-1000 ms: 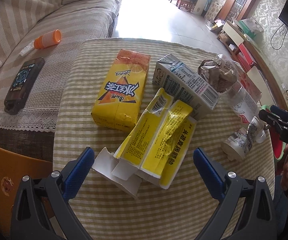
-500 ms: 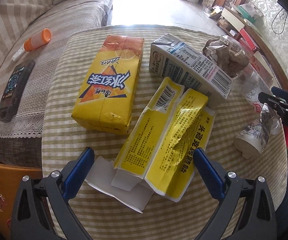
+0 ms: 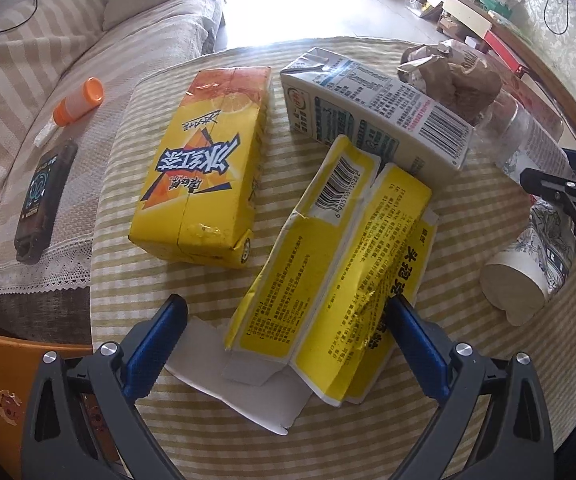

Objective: Collect trash
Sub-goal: 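Grasp the clear plastic bottle with the right tool while the left tool grasps the yellow wrapper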

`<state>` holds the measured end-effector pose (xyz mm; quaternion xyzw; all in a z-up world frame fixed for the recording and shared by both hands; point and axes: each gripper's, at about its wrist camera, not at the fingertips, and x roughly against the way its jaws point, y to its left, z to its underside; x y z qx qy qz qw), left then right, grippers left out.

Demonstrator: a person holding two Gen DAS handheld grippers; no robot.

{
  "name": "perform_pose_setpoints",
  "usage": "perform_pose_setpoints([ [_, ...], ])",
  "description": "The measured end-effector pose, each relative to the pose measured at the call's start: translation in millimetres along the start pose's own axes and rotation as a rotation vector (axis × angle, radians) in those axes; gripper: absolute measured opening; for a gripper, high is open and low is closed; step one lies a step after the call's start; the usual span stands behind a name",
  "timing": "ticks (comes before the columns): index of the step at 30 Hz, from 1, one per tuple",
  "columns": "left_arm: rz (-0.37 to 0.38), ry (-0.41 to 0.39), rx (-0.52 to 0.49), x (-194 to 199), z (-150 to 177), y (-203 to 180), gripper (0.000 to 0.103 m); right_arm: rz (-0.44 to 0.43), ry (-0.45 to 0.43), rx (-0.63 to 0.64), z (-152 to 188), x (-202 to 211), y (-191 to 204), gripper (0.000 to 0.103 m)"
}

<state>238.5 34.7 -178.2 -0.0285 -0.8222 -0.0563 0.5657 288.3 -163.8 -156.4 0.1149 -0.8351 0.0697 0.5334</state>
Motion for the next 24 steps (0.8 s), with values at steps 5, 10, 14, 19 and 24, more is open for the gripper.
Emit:
perform_pose_setpoints([
  [5,0.006,-0.022,-0.020,5.4,7.9,-9.0,0.091,-0.036,0.030,0.036,-0.5,1.1,5.4,0.069],
  [10,0.038,-0.047,0.015,21.4,11.7,-5.6,0.059,-0.045,0.021,0.033,3.2,10.2,8.1,0.067],
  [14,0.051,-0.073,0.049,36.2,21.0,-1.3,0.049,-0.057,-0.016,0.020,6.9,29.3,9.0,0.066],
  [19,0.094,-0.104,0.114,52.5,35.4,7.0,0.038,-0.066,-0.076,0.008,12.2,59.4,7.4,0.066],
  [24,0.120,-0.133,0.147,69.8,49.7,9.5,0.033,-0.070,-0.117,-0.003,17.8,84.8,2.7,0.066],
])
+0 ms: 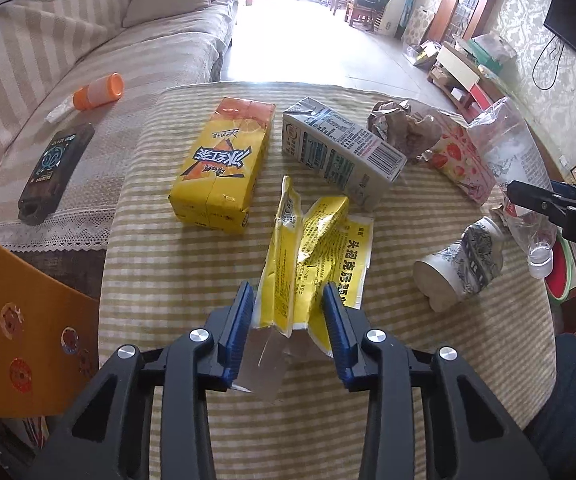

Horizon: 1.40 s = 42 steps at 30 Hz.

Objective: Collect trash
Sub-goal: 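Grasp the clear plastic bottle with the right tool while the left tool grasps the yellow wrapper, then lift and carry the bottle and yellow wrapper over the red bucket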

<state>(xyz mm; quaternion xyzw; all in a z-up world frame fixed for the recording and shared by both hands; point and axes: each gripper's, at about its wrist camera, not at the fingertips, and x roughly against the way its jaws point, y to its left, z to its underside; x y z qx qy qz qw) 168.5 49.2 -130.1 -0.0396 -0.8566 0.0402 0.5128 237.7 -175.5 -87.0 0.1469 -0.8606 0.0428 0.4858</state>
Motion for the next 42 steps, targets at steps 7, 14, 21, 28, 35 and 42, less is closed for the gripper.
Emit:
perform_pose_setpoints([
  [7,0.019,-0.033,0.018,21.2,8.9,-1.1,0.030,-0.010,-0.039,-0.005,7.8,27.7,0.6,0.066],
  [14,0.023,0.022,0.003,21.1,16.4,-6.0,0.034,-0.029,-0.049,-0.003,20.2,40.6,5.0,0.066],
  [21,0.010,0.135,-0.043,-3.9,29.6,-12.6,0.048,-0.042,-0.037,-0.002,34.2,42.4,4.2,0.066],
  [28,-0.008,0.209,-0.122,-33.4,19.6,-29.8,0.066,-0.051,-0.027,-0.025,39.4,36.5,-2.1,0.066],
  [35,0.021,0.216,-0.086,-42.4,7.9,-28.5,0.039,-0.056,-0.026,-0.044,41.7,33.9,-11.1,0.066],
  [42,-0.006,0.144,-0.076,-19.0,5.9,-28.9,0.037,-0.065,-0.035,-0.068,41.8,34.0,-20.2,0.066],
])
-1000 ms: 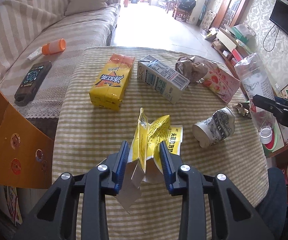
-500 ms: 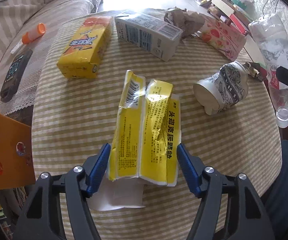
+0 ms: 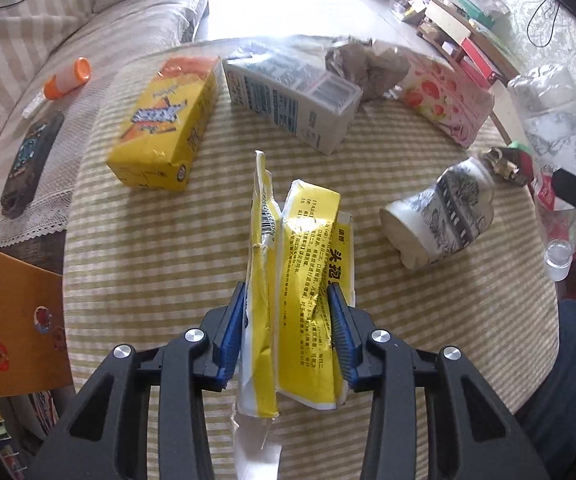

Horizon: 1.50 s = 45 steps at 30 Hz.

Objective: Collect trash
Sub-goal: 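Lift and carry the bottle and yellow wrapper over the red bucket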

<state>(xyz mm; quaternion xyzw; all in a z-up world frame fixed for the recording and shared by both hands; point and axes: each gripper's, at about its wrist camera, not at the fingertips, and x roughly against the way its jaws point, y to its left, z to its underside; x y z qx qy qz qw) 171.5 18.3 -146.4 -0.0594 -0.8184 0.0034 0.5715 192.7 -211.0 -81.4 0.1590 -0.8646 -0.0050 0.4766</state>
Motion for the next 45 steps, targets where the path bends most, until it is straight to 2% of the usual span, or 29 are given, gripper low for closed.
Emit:
perform_pose_setpoints([
  [7,-0.012,-0.119,-0.015,46.0,-19.1,-19.6,0.037,-0.017,-0.037,-0.023,-4.0,15.5,-9.5,0.066],
  [12,0.011,-0.188,-0.041,69.9,-39.0,-45.1,0.037,-0.013,-0.071,-0.048,-8.1,31.8,-22.6,0.066],
  [18,0.064,-0.242,-0.061,79.6,-58.7,-84.9,0.037,0.013,-0.115,-0.103,-13.0,55.8,-55.6,0.066],
  [26,0.135,-0.273,-0.105,78.9,-79.7,-147.8,0.037,0.070,-0.157,-0.210,-6.3,82.3,-121.9,0.066],
  [37,0.229,-0.254,-0.223,64.8,-103.2,-251.4,0.037,0.144,-0.177,-0.347,22.6,106.1,-201.7,0.066],
  [45,0.293,-0.245,-0.293,55.2,-114.9,-316.8,0.038,0.175,-0.188,-0.430,39.8,114.0,-244.3,0.066],
])
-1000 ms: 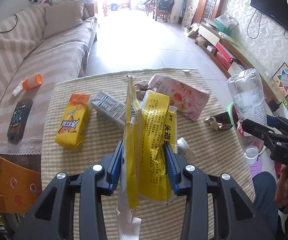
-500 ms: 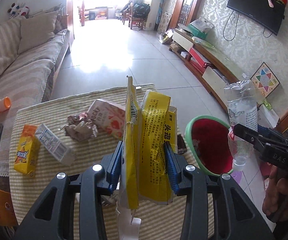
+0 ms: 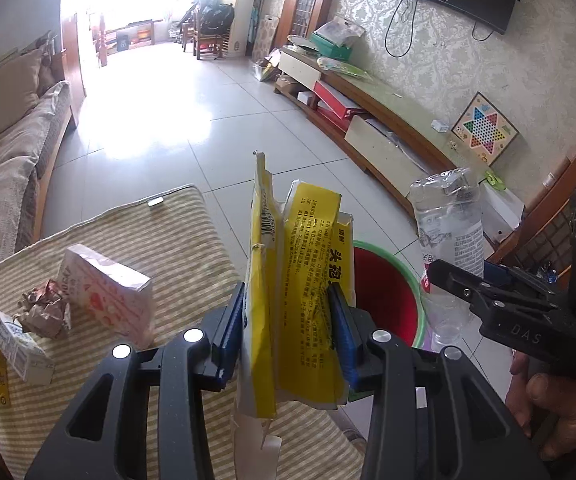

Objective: Collect trash
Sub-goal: 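Lift and carry the bottle and yellow wrapper over the red bucket, then open both tools to drop the bottle and yellow wrapper into the bucket, then move both open tools back over the table toward the paper cup and juice carton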

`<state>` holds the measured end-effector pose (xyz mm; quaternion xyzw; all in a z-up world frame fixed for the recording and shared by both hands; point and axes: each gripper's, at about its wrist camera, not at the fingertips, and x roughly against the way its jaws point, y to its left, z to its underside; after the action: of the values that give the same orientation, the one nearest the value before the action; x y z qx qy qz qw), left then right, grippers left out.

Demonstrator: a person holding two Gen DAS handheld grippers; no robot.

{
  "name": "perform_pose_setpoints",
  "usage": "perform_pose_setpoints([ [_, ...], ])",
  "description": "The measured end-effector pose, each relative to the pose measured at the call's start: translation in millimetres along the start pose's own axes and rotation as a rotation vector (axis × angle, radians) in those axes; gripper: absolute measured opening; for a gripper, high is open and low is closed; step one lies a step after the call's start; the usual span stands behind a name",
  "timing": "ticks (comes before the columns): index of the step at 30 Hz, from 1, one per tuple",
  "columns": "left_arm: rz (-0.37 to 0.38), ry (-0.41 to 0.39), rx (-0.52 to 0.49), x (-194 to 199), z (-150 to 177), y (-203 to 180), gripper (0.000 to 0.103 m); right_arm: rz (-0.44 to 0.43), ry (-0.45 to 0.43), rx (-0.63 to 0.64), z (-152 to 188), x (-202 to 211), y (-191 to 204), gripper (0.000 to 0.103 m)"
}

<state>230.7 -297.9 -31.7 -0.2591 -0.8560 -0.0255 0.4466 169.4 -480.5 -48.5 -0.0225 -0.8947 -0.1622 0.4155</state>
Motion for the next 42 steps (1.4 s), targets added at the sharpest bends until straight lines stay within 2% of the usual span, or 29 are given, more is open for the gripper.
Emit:
perform_pose_setpoints([
  [12,0.099,0.042,0.024,-40.7,-8.3,-34.4,0.039,0.027,0.012,-0.105,3.8,-5.1,-50.2,0.066],
  [24,0.187,0.048,0.122,-48.2,-21.1,-31.9,0.041,0.002,0.021,-0.134,-0.1,-14.4,-55.2,0.067],
  [25,0.189,0.045,0.126,-48.0,-22.8,-31.8,0.044,-0.007,0.026,-0.137,-1.4,-14.5,-55.2,0.068],
  [27,0.199,0.044,0.130,-47.9,-25.9,-32.7,0.058,-0.014,0.036,-0.135,-1.8,-16.9,-55.5,0.082],
  [28,0.201,0.035,0.130,-46.4,-27.0,-33.2,0.074,-0.001,0.032,-0.131,-1.9,-16.2,-54.4,0.094],
  [29,0.191,0.022,0.126,-44.1,-27.8,-33.5,0.085,0.008,0.023,-0.127,-1.8,-14.7,-53.3,0.095],
  [35,0.213,0.010,0.148,-35.3,-27.4,-29.1,0.095,0.014,0.027,-0.114,-1.0,-11.6,-49.2,0.098],
  [42,0.176,-0.009,0.151,-13.8,-18.4,-9.3,0.095,0.022,0.017,-0.081,3.0,-2.5,-33.8,0.098],
])
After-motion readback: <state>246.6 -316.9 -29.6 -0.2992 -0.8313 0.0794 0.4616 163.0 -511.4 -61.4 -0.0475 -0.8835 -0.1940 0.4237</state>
